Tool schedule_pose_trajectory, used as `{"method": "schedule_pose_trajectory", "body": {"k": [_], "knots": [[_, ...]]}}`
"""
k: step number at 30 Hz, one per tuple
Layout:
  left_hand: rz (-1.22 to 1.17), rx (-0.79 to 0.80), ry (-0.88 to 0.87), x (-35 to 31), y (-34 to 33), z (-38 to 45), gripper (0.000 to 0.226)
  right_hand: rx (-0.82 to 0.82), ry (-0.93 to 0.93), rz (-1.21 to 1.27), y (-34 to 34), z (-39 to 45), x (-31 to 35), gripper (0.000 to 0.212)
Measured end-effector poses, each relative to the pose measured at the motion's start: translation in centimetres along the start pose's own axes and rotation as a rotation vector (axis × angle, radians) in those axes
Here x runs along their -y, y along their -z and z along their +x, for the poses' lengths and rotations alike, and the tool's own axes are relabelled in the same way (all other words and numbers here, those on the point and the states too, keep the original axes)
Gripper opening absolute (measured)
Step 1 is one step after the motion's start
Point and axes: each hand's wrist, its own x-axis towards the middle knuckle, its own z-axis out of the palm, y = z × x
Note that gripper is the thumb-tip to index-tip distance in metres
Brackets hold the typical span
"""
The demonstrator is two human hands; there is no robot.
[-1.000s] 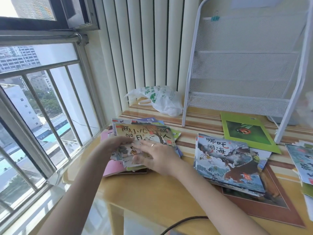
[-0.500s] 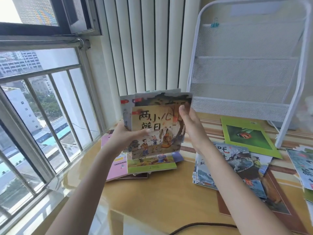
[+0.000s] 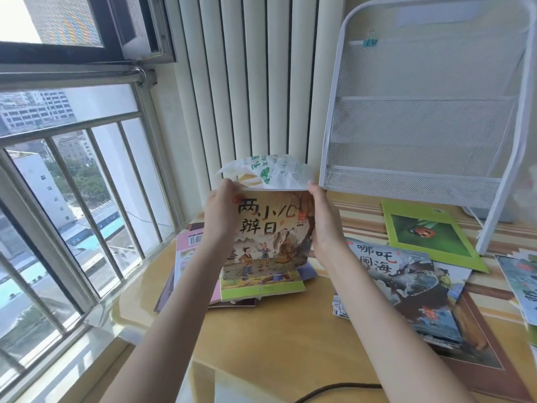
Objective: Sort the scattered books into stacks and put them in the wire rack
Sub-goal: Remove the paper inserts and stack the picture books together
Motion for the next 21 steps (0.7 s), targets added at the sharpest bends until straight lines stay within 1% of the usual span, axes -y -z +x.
{"method": "schedule_pose_trajectory", "body": {"k": [2,3,5,6,7,8,9,11,13,14,16,18,19,21], "knots": [[0.128,0.031,-0.097,0.5,0.3,-0.6,0.024,0.076,0.009,0.065,0.3,0.4,-0.4,0.080],[0.158,0.064,-0.133,1.2,0.7,-0.9,0.024,0.142,0.009,0.074,0.6,0.3,-0.7,0.087],[0.199,0.171,-0.122,2.5,1.7,-1.4,0.035,0.209,0.000,0.005,1.2,0.0,-1.9,0.093],[0.221,0.197,-0.137,3.1,2.1,-1.7,0.035,0.193,0.019,-0.062,1.4,-0.4,-2.3,0.091],[0.247,0.191,-0.169,3.5,2.2,-1.7,0.027,0.161,0.048,-0.137,1.4,-0.8,-2.7,0.089],[0.276,0.163,-0.218,3.6,2.0,-1.8,0.019,0.129,0.079,-0.206,1.3,-1.3,-2.9,0.091],[0.293,0.129,-0.263,3.5,1.7,-1.8,0.015,0.099,0.101,-0.272,1.1,-1.6,-2.9,0.092],[0.285,0.083,-0.299,2.7,0.9,-1.9,0.015,0.028,0.154,-0.346,1.0,-2.2,-2.1,0.088],[0.237,0.101,-0.247,1.7,-0.4,-1.8,0.016,-0.053,0.230,-0.411,1.9,-2.0,-0.5,0.083],[0.197,0.123,-0.178,1.3,-1.2,-1.7,0.017,-0.100,0.267,-0.442,2.5,-1.9,0.7,0.080],[0.140,0.172,0.010,1.1,-3.6,-1.5,0.033,-0.207,0.315,-0.527,4.4,-2.1,2.8,0.071],[0.203,0.236,0.145,2.1,-6.6,-1.5,0.048,-0.328,0.305,-0.646,7.3,-2.3,3.9,0.063],[0.245,0.281,0.173,2.8,-8.2,-1.9,0.049,-0.378,0.287,-0.690,9.1,-2.5,4.0,0.062],[0.329,0.383,0.174,4.8,-11.1,-2.9,0.046,-0.461,0.230,-0.762,12.6,-3.1,3.7,0.061]]}}
